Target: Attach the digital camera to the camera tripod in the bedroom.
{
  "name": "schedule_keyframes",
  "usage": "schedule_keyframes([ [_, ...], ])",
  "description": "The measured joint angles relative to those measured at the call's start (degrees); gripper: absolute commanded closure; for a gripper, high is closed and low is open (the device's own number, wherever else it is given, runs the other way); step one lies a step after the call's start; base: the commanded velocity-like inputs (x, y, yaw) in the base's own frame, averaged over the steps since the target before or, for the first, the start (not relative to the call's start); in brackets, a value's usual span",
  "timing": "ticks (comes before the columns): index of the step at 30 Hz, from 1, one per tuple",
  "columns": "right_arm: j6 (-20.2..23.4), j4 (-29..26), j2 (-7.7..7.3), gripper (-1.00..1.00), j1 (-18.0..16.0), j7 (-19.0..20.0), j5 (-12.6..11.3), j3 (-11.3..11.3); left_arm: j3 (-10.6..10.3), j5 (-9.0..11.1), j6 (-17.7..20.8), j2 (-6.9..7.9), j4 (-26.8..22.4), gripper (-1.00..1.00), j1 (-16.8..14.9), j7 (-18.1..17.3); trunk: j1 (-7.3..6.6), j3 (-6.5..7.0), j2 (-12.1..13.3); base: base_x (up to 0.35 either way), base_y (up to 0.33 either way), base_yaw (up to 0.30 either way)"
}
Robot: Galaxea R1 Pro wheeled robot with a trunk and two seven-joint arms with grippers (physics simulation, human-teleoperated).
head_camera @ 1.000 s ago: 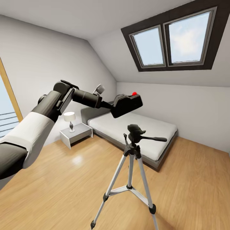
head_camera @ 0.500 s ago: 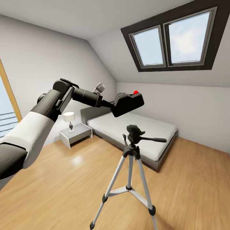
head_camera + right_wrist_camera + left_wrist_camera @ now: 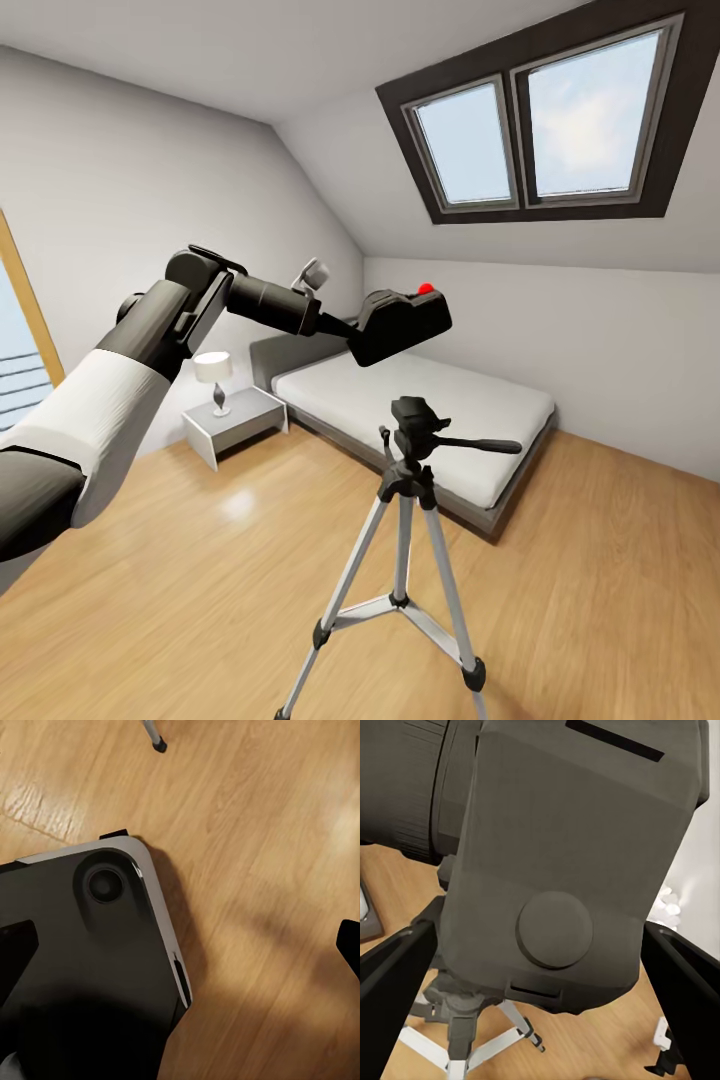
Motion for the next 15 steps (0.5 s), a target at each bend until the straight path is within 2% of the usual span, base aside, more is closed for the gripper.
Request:
schedule_keyframes([
  [4, 0.00, 0.00, 0.00, -1.00, 0.00, 0.00, 0.00, 0.00, -0.15, 0.01, 0.01, 0.00, -0.04, 1.00, 0.00, -0.01, -0.02, 0.00, -0.01, 0.199, -0.038, 0.000],
  [11, 0.00, 0.03, 0.00, -1.00, 0.00, 0.02, 0.00, 0.00, -0.15, 0.01, 0.05, 0.00, 0.00, 1.00, 0.00, 0.04, -0.01, 0.00, -0.01, 0.071, -0.025, 0.000],
  [15, 0.00, 0.02, 0.00, -1.00, 0.00, 0.02, 0.00, 0.00, -0.10, 0.00, 0.08, 0.00, 0.07, 1.00, 0.00, 0.07, -0.02, 0.00, 0.00, 0.212, -0.071, 0.000],
])
